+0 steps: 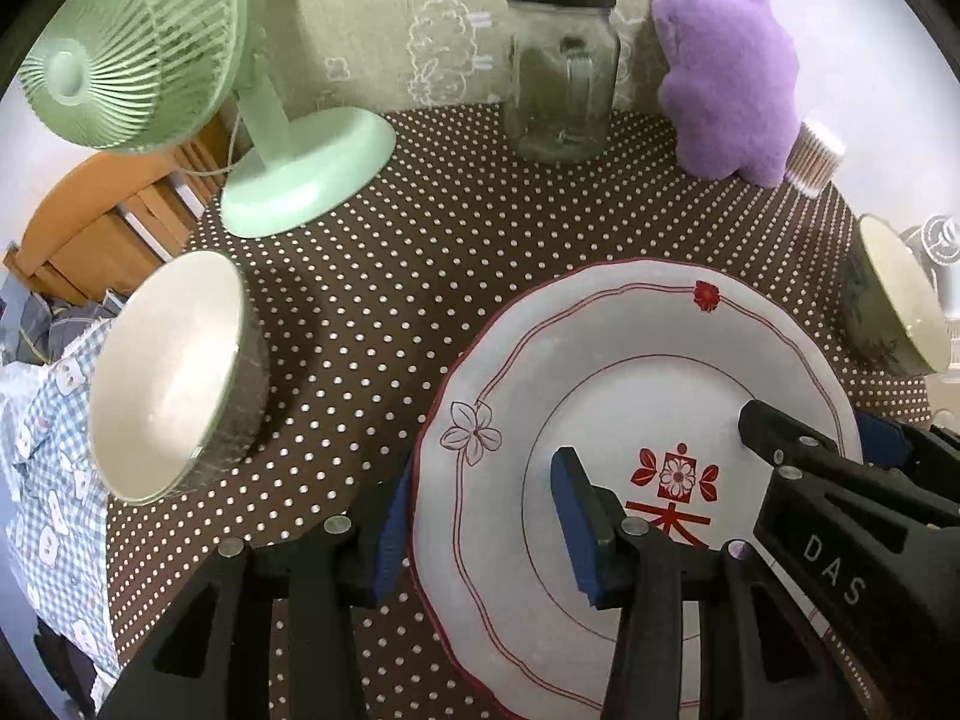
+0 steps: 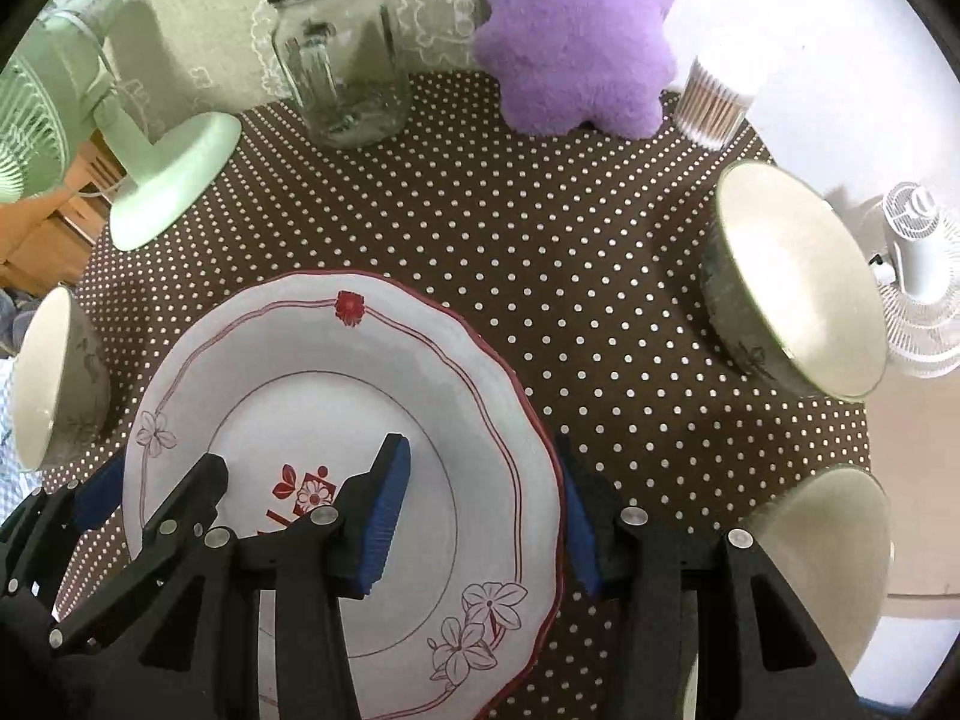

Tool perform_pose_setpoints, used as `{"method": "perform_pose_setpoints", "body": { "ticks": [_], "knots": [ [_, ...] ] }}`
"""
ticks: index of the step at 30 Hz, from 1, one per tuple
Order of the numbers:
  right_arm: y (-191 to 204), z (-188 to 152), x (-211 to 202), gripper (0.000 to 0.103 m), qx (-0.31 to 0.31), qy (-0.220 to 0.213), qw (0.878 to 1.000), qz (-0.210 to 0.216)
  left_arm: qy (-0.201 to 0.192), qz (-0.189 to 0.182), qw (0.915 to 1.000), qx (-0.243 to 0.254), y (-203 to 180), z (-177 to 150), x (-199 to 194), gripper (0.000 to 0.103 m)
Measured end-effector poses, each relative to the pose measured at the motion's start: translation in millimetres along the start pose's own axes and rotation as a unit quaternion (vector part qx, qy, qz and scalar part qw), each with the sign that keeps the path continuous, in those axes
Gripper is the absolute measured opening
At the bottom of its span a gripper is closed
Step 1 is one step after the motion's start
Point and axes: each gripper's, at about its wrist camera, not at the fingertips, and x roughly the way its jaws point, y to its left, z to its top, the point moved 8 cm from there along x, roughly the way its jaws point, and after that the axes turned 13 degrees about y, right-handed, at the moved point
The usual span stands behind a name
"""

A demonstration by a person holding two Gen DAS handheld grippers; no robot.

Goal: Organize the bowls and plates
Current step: 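Lift the red-pattern plate with both tools and hold it above the table, then carry the red-pattern plate with both tools and lower it onto the yellow-flower plates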

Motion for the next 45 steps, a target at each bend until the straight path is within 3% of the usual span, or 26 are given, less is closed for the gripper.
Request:
{"method": "perform_pose_setpoints", "body": {
  "ticks": [17,45],
  "knots": [
    [0.4,-46.6,-50.1,0.051,0.013,-0.022,1.0,-0.001,-0.035,-0.005,0.9993,0.009,10.5,-37.1,-54.4,0.045],
    [-32.7,-192.0,-58.8,0.051,0.056,-0.017,0.998,-0.029,-0.012,-0.03,0.9973,0.067,-21.0,-178.4,-61.9,0.045]
  ]
}}
